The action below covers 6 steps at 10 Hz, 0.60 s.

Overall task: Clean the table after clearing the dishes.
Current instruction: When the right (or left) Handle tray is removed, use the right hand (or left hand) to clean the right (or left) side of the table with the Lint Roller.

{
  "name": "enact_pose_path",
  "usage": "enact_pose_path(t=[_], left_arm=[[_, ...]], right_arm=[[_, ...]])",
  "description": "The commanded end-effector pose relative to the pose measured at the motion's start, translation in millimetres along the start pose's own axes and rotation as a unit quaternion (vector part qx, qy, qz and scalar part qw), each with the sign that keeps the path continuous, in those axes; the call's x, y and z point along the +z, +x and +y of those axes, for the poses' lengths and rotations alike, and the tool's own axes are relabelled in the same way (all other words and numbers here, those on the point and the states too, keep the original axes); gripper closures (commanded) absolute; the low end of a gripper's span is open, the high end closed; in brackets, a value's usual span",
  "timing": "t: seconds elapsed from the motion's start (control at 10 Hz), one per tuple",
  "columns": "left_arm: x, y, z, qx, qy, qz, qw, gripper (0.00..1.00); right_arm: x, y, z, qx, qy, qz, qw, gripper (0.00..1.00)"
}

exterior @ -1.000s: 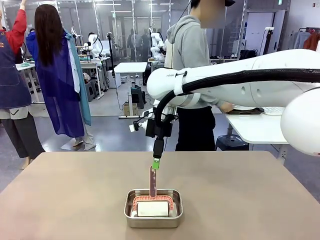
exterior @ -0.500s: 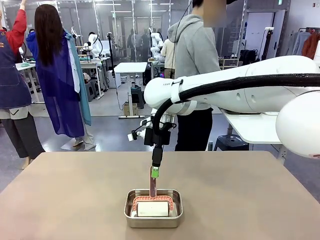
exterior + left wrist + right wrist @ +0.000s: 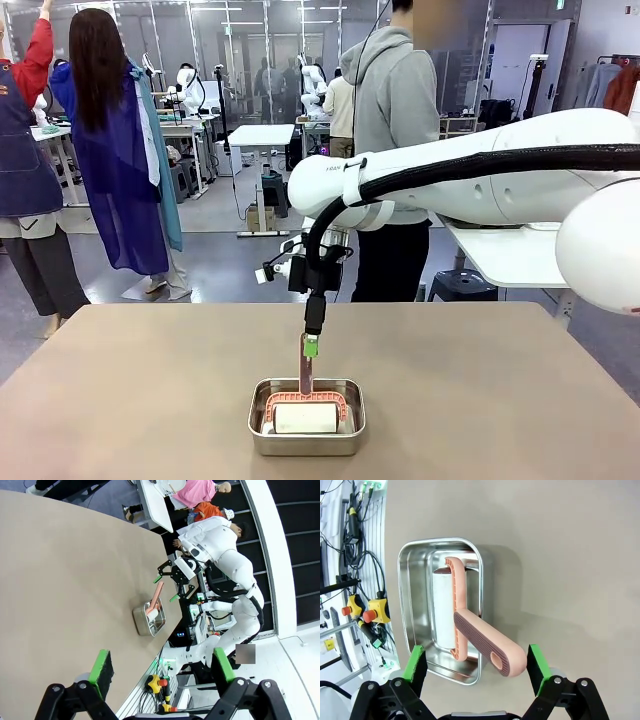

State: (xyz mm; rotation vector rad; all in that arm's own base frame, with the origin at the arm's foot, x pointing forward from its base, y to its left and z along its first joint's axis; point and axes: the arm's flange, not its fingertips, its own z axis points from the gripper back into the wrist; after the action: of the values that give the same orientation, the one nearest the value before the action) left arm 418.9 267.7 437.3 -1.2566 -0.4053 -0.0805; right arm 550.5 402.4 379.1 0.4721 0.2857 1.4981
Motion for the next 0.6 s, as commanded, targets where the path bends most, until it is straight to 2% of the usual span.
enact_pose_path(t=[0.0, 0.5], left_arm=[[-1.0, -1.4, -5.6, 0.008, 0.008, -0.005, 1.000, 0.00], [-1.0, -1.4, -5.6, 0.008, 0.008, -0.005, 1.000, 0.00]], right_arm=[[-2.7, -2.0, -1.1, -0.002, 0.004, 0.004, 1.000, 0.00], [-2.7, -2.0, -1.1, -0.002, 0.004, 0.004, 1.000, 0.00]])
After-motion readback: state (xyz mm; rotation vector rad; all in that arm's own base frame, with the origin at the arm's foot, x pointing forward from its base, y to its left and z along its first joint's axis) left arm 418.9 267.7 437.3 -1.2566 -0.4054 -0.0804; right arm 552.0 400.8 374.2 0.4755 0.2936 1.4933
